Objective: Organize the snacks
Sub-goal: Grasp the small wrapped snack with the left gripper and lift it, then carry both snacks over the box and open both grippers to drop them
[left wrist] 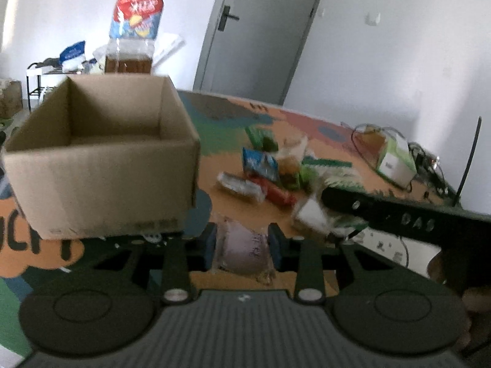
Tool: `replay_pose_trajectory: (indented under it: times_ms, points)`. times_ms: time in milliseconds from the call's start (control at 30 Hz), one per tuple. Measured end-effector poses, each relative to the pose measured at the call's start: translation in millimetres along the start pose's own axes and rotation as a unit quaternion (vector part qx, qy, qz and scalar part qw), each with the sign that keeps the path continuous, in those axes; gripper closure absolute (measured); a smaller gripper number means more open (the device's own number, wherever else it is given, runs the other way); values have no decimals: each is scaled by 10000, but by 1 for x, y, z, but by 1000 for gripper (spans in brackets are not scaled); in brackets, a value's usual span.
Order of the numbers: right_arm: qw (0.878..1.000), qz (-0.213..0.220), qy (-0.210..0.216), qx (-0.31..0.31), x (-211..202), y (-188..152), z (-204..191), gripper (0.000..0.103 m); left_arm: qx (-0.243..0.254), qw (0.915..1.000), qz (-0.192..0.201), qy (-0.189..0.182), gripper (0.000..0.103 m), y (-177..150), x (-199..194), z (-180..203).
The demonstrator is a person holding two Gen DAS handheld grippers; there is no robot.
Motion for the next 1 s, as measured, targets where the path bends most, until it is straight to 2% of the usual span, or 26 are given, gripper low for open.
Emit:
replay_pose_trajectory:
  times_ms: [633, 1000]
  points:
    - [9974, 316, 613, -220, 15, 34, -68, 57, -228, 9958, 792, 409, 69, 56, -50, -41]
    - [9953, 397, 833, -307, 32, 50, -99, 57, -566, 9889, 1047, 888, 69, 83, -44, -97]
Point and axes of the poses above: each gripper's, at about its wrist camera, not at the fingertips, and x roughly the way its jaws point, z to its right, y to its top, the point moved 6 cm from there along x, roughly the way its jaws point, and after that the axes turned 6 degrees about z, right-handed, at the moved point
